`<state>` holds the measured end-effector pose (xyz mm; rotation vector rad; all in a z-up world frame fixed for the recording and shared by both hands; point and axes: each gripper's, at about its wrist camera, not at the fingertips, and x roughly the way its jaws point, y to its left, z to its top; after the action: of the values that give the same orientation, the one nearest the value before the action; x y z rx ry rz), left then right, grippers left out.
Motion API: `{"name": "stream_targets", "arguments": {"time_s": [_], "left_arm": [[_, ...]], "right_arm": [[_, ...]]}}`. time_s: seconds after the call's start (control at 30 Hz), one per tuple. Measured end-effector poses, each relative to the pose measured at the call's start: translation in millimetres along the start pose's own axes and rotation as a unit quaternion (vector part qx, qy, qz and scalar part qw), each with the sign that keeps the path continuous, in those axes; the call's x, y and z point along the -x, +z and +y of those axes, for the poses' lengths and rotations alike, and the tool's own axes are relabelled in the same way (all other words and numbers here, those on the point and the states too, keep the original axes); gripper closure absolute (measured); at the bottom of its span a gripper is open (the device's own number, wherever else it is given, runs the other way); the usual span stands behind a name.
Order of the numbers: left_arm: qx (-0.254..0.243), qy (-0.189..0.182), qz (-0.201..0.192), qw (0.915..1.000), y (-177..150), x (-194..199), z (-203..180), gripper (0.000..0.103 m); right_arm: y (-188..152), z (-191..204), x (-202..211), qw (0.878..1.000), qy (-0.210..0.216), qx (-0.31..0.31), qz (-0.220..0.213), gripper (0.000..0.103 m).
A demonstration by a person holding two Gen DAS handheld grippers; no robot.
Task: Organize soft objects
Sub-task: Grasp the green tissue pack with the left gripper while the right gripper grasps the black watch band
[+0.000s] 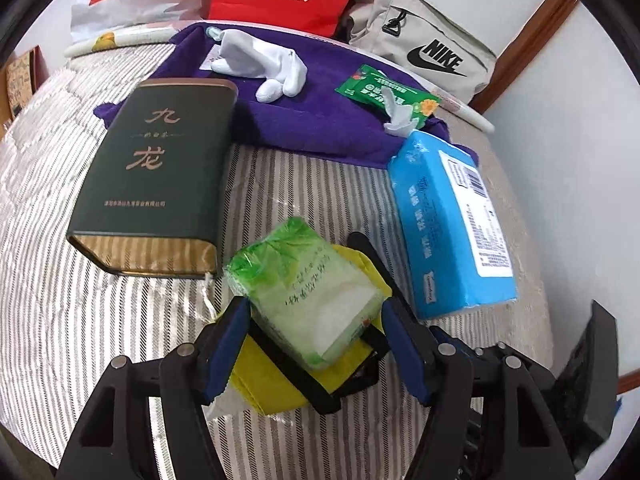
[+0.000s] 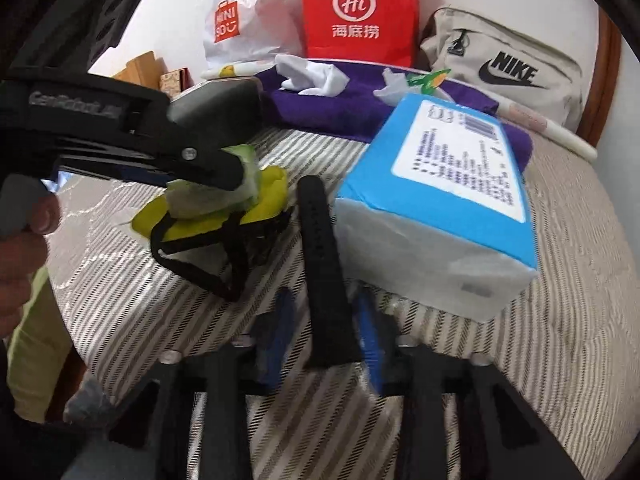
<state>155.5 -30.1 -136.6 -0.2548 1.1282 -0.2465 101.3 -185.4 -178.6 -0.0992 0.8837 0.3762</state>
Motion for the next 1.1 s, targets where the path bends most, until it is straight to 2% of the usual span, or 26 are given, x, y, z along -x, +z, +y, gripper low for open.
{"name": "stream_targets", "arguments": {"time_s": [0.1, 0.33, 0.4, 0.43, 0.6, 0.9, 1.1], "left_arm": [[0.002, -0.013, 0.009, 0.9999, -1.3, -2.6, 0.4, 0.036], [-0.023, 0.017, 0.003, 0.9996, -0.3, -12.8, -10.3, 0.034], [-0.019, 0.014, -0.002, 0.9997, 0.3, -12.8, -7.7, 0.036], [-0.016, 0.012, -0.007, 0.9998, -0.1, -11.6, -5.5, 0.044], [-0.022, -0.022, -0.022, 0.9993, -4.7, -0.7, 2.6, 0.050], [-0.063, -0.033, -0.032, 0.9969, -27.1, 30.1, 7.8, 0.051], [-0.064, -0.044, -0.027, 0.9966, -50.4, 41.7, 22.0, 0.052]], "right_arm": [[-1.4, -5.1, 2.8, 1.000, 0.013, -0.014, 0.002, 0.081], [-7.1, 1.7, 13.6, 1.000, 0.016, -0.007, 0.010, 0.082], [-11.6, 1.7, 16.2, 1.000, 0.015, -0.008, 0.014, 0.082], [-14.3, 0.9, 17.0, 1.000, 0.013, -0.010, 0.016, 0.082], [-23.7, -4.8, 24.4, 0.999, 0.014, -0.025, 0.019, 0.082], [-36.4, -5.5, 34.9, 0.999, 0.006, -0.022, 0.024, 0.082], [-26.7, -6.9, 27.3, 1.000, 0.012, -0.014, 0.025, 0.080]]}}
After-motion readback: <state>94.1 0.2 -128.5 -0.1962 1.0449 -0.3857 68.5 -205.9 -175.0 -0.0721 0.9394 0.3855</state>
